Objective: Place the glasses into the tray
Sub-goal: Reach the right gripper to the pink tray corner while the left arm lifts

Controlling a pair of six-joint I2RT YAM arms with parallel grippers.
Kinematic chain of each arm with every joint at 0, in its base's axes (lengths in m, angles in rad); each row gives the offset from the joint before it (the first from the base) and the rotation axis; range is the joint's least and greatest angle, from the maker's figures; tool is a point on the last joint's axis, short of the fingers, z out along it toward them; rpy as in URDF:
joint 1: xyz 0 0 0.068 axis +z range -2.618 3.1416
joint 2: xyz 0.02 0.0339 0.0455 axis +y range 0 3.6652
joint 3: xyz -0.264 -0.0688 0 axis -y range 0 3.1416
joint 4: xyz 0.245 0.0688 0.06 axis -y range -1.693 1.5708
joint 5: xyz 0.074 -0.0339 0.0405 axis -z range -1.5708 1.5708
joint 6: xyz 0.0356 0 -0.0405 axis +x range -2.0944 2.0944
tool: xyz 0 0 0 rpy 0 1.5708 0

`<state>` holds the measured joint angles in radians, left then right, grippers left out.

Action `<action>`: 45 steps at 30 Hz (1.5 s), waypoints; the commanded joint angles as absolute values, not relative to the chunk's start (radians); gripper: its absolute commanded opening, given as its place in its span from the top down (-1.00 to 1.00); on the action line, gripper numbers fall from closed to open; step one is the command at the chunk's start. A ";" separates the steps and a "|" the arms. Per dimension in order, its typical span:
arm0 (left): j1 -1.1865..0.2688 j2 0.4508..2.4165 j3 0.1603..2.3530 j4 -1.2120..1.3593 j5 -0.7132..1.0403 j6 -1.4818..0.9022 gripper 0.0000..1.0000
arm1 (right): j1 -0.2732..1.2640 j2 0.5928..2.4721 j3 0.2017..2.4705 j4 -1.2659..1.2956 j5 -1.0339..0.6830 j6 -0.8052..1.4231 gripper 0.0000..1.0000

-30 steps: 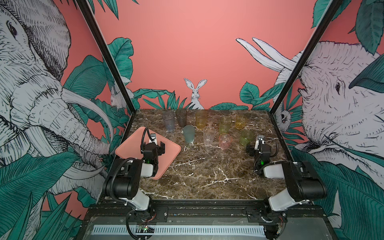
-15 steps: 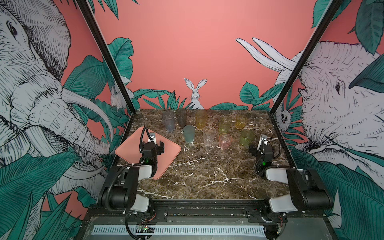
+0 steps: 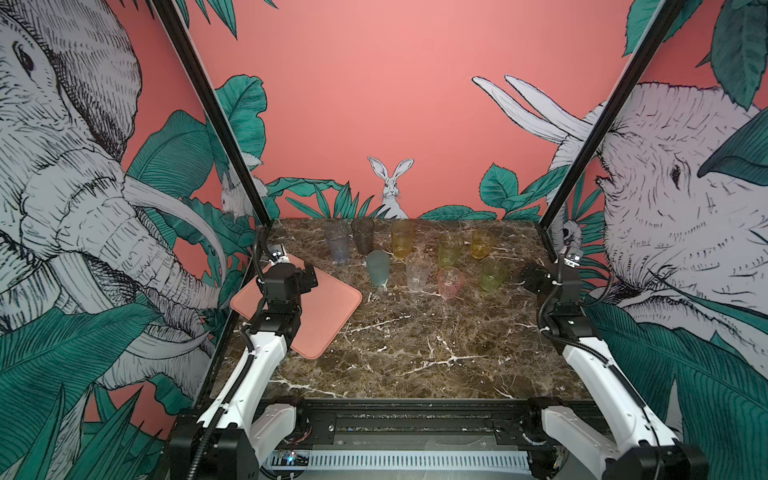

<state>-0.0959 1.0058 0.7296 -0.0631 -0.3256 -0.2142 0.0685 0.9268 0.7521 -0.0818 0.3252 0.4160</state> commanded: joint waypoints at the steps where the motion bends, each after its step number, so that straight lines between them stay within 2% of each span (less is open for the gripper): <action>1: -0.098 0.987 0.828 -0.421 -0.210 -0.333 -0.99 | 0.067 0.865 0.783 -0.240 0.090 0.511 -0.98; 7: -0.097 1.016 0.904 -0.640 -0.101 -0.368 -0.99 | 0.070 0.859 0.811 -0.271 -0.221 0.656 -0.98; 11: -0.099 1.030 0.895 -0.720 -0.052 -0.371 -0.99 | 0.116 0.879 0.799 -0.271 -0.312 0.750 -0.98; 19: -0.099 1.002 0.903 -0.756 -0.037 -0.370 -0.99 | 0.478 0.916 0.786 -0.200 -0.060 0.871 -0.98; 28: -0.100 0.924 0.951 -0.805 -0.116 -0.354 -0.99 | 0.821 1.189 0.954 -0.144 0.157 0.833 -0.97; 30: -0.099 0.898 0.954 -0.807 -0.135 -0.357 -0.98 | 0.881 1.261 1.002 -0.121 0.193 0.823 -0.91; 36: -0.100 0.816 0.963 -0.781 -0.132 -0.378 -0.95 | 1.009 1.479 1.175 -0.126 0.268 0.764 -0.89; 45: -0.099 0.747 1.008 -0.798 -0.195 -0.336 -0.95 | 1.096 1.758 1.449 -0.238 0.358 0.764 -0.96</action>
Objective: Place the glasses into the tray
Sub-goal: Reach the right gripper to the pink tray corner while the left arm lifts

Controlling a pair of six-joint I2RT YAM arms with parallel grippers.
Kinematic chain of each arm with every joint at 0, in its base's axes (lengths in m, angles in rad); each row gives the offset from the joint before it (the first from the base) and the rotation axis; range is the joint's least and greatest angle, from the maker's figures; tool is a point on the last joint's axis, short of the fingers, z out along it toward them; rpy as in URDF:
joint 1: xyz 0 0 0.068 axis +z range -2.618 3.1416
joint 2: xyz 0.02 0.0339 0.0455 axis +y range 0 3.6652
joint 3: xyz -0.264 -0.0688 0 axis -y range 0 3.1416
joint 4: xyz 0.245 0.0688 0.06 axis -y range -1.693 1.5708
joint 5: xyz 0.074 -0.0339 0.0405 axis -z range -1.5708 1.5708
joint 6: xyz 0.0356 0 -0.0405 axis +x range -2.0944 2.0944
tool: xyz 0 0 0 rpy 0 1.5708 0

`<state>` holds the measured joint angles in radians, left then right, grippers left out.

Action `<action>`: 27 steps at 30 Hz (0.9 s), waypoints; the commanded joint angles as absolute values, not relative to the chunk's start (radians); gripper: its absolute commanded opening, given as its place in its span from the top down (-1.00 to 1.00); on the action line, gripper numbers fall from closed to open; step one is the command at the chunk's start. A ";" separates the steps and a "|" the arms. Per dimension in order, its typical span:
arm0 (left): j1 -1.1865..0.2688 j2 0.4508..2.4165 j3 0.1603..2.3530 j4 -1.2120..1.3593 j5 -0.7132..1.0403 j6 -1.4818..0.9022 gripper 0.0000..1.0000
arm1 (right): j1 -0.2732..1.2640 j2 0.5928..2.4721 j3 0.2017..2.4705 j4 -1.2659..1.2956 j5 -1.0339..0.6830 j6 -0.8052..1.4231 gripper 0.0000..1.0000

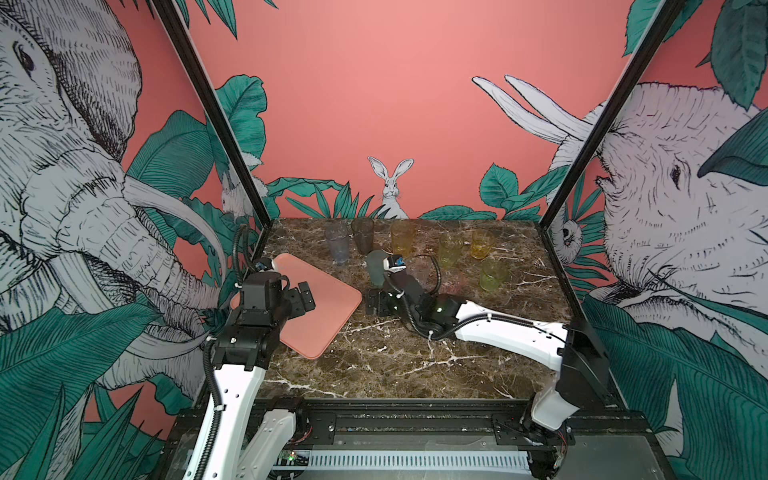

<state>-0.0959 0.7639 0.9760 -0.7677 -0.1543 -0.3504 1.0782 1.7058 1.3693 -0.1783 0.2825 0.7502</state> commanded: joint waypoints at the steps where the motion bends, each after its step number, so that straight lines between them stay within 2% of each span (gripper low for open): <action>1: -0.099 0.743 1.012 -0.802 -0.204 -0.332 -0.95 | 1.098 1.793 1.487 -0.267 0.357 0.771 -0.96; 19: -0.100 0.690 0.986 -0.824 -0.238 -0.310 -0.95 | 1.143 2.221 1.885 -0.477 0.362 0.956 -0.85; 27: -0.100 0.687 0.979 -0.825 -0.233 -0.314 -0.95 | 1.155 2.315 1.974 -0.526 0.385 0.986 -0.84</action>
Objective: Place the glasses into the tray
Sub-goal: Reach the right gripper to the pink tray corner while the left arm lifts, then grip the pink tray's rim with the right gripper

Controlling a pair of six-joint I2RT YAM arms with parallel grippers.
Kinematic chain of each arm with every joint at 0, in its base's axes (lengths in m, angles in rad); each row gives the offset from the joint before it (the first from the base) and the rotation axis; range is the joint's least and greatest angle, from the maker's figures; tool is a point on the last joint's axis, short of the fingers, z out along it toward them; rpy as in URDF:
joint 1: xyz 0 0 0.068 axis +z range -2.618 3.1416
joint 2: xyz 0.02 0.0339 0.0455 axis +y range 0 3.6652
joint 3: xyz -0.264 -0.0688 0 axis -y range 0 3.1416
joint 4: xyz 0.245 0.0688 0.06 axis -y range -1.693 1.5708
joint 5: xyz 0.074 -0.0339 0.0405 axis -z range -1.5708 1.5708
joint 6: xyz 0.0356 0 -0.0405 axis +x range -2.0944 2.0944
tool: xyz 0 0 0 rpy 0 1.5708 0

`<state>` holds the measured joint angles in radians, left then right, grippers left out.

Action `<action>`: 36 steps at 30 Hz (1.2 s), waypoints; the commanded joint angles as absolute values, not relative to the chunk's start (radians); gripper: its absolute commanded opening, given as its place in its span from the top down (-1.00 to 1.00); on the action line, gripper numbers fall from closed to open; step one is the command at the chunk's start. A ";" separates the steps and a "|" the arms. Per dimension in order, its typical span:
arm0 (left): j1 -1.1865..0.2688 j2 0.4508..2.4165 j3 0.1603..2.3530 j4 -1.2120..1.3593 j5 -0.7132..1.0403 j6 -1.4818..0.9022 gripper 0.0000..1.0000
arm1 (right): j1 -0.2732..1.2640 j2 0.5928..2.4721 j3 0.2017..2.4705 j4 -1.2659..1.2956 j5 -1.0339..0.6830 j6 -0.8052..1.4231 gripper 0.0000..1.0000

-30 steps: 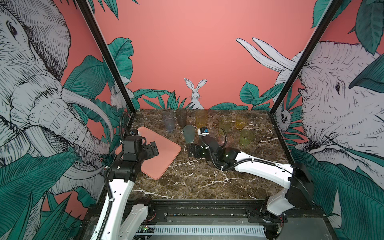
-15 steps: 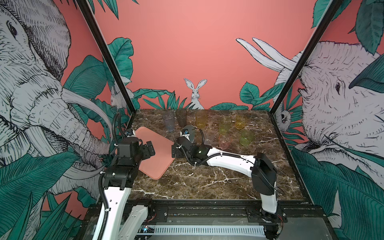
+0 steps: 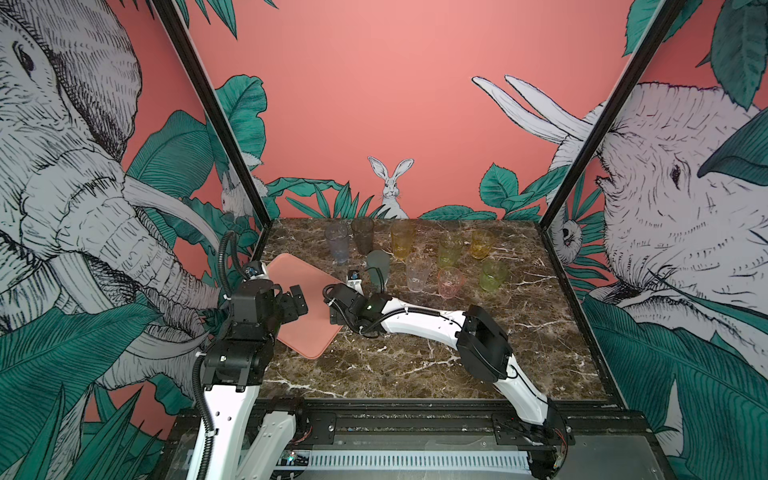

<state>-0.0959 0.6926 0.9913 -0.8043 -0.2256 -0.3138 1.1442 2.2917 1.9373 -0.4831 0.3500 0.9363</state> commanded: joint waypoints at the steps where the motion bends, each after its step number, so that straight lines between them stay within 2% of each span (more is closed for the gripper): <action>1: -0.100 0.685 0.979 -0.824 -0.234 -0.316 -0.95 | 1.157 2.322 1.981 -0.528 0.385 0.986 -0.84; 11: -0.099 0.669 0.986 -0.823 -0.228 -0.317 -0.95 | 1.177 2.394 2.048 -0.535 0.380 0.976 -0.70; 19: -0.100 0.647 0.994 -0.830 -0.236 -0.313 -0.95 | 1.190 2.443 2.106 -0.602 0.441 1.028 -0.69; 36: -0.100 0.637 0.990 -0.836 -0.241 -0.311 -0.95 | 1.190 2.480 2.114 -0.623 0.440 1.044 -0.64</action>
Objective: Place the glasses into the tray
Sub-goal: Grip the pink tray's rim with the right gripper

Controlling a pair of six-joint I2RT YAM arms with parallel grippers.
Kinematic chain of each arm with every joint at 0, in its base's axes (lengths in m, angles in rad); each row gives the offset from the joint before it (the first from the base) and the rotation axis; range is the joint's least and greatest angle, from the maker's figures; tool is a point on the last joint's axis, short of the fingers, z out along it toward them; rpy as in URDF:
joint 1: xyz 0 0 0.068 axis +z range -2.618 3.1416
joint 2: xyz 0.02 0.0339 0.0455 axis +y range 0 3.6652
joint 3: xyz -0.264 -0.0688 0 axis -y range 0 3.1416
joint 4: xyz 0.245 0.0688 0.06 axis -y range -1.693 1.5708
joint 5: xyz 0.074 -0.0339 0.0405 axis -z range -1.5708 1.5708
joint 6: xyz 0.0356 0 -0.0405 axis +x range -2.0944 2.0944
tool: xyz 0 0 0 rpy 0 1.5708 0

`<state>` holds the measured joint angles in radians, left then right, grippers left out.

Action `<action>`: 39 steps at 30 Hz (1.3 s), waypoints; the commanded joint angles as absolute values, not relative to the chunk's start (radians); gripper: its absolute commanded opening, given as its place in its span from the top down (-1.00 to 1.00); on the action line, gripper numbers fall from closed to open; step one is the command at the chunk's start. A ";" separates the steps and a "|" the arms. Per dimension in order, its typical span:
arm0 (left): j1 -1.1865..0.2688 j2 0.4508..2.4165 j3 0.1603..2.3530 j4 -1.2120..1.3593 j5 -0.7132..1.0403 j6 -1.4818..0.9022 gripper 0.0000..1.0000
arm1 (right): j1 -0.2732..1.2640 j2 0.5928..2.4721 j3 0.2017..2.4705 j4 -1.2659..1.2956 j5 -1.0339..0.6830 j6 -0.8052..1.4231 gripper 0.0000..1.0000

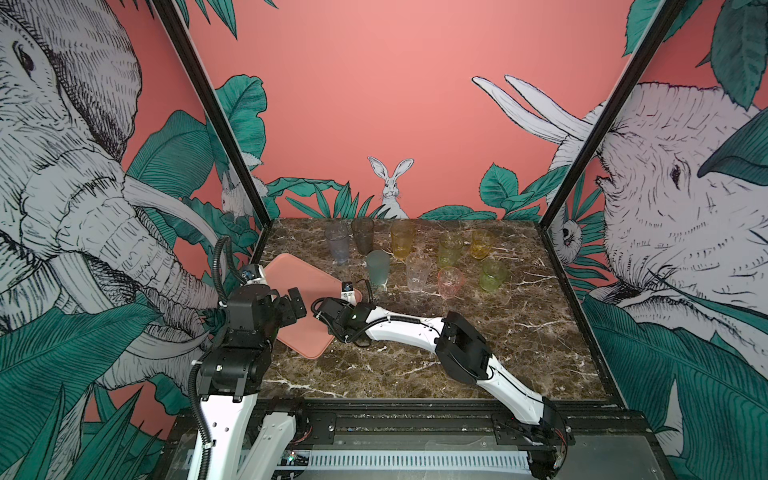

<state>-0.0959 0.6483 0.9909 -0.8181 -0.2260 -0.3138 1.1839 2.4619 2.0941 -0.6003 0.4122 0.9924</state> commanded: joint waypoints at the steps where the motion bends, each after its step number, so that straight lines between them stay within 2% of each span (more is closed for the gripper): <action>1: -0.100 0.634 0.989 -0.837 -0.243 -0.310 -0.95 | 1.190 2.481 2.111 -0.621 0.440 1.045 -0.64; 17: -0.100 0.625 0.984 -0.843 -0.255 -0.313 -0.95 | 1.190 2.495 2.102 -0.638 0.441 1.062 -0.59; 20: -0.100 0.623 0.980 -0.842 -0.256 -0.314 -0.95 | 1.191 2.496 2.099 -0.639 0.441 1.062 -0.48; 29: -0.100 0.618 0.983 -0.841 -0.259 -0.315 -0.95 | 1.191 2.495 2.086 -0.654 0.448 1.072 -0.38; 39: -0.099 0.622 0.987 -0.837 -0.262 -0.311 -0.95 | 1.187 2.482 2.063 -0.665 0.451 1.082 -0.08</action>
<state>-0.0959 0.6266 0.9905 -0.8188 -0.2485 -0.3134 1.1843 2.4760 2.0823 -0.6159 0.4179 1.0340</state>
